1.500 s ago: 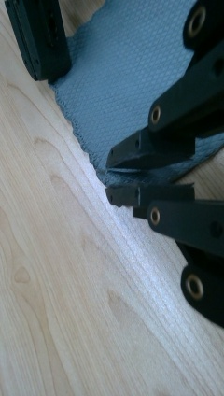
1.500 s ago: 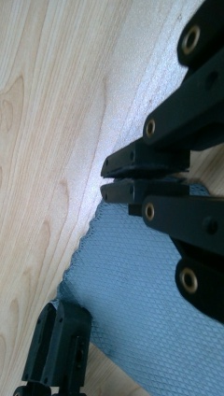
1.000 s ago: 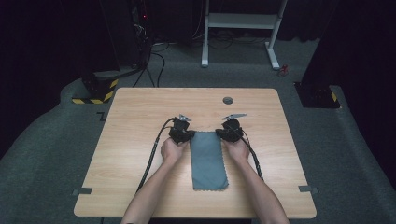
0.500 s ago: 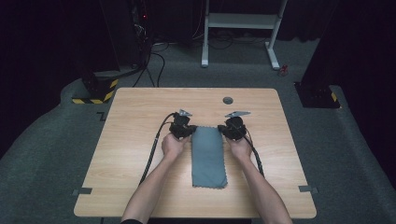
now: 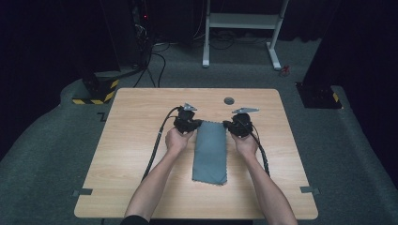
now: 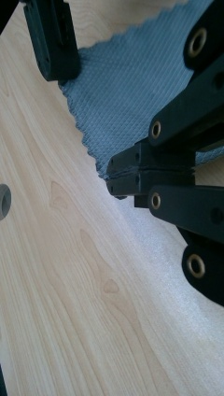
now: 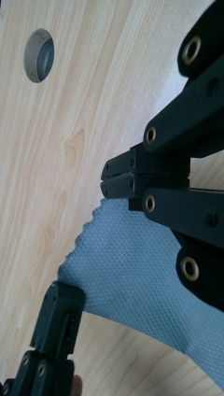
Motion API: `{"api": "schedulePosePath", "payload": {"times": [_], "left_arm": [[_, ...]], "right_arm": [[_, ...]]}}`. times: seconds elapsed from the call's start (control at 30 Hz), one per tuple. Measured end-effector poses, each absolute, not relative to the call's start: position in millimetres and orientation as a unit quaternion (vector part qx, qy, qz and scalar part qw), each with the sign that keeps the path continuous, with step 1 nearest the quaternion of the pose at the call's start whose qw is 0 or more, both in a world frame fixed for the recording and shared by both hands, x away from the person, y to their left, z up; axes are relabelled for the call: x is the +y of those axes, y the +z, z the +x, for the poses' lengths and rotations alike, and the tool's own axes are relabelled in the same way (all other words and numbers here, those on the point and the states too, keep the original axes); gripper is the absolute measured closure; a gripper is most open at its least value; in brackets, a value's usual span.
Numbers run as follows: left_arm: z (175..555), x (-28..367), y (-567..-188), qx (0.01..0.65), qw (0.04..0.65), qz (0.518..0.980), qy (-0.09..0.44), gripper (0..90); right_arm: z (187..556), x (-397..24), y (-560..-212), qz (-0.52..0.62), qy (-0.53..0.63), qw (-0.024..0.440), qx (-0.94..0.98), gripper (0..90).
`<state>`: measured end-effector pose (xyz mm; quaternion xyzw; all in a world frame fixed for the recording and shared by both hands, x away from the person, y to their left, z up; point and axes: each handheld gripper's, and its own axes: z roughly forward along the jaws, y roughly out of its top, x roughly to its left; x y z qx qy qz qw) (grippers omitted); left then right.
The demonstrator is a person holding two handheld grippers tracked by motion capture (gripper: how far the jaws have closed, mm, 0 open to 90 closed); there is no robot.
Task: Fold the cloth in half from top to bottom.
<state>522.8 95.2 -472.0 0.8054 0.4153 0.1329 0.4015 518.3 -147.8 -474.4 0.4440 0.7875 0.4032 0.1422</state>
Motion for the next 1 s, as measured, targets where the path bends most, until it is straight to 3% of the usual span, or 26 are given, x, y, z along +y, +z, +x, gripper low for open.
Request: {"api": "schedulePosePath", "payload": {"times": [0.33,1.0], "left_arm": [[504.2,91.8,-473.1,0.377,0.378,0.833,0.147,89.2],[473.3,95.3,-501.9,0.367,0.374,0.844,0.11,89.1]], "right_arm": [[500.5,-149.5,-477.7,0.423,0.405,0.131,0.8,90.0],[470.3,-152.3,-502.2,0.404,0.389,0.109,0.821,90.0]]}}
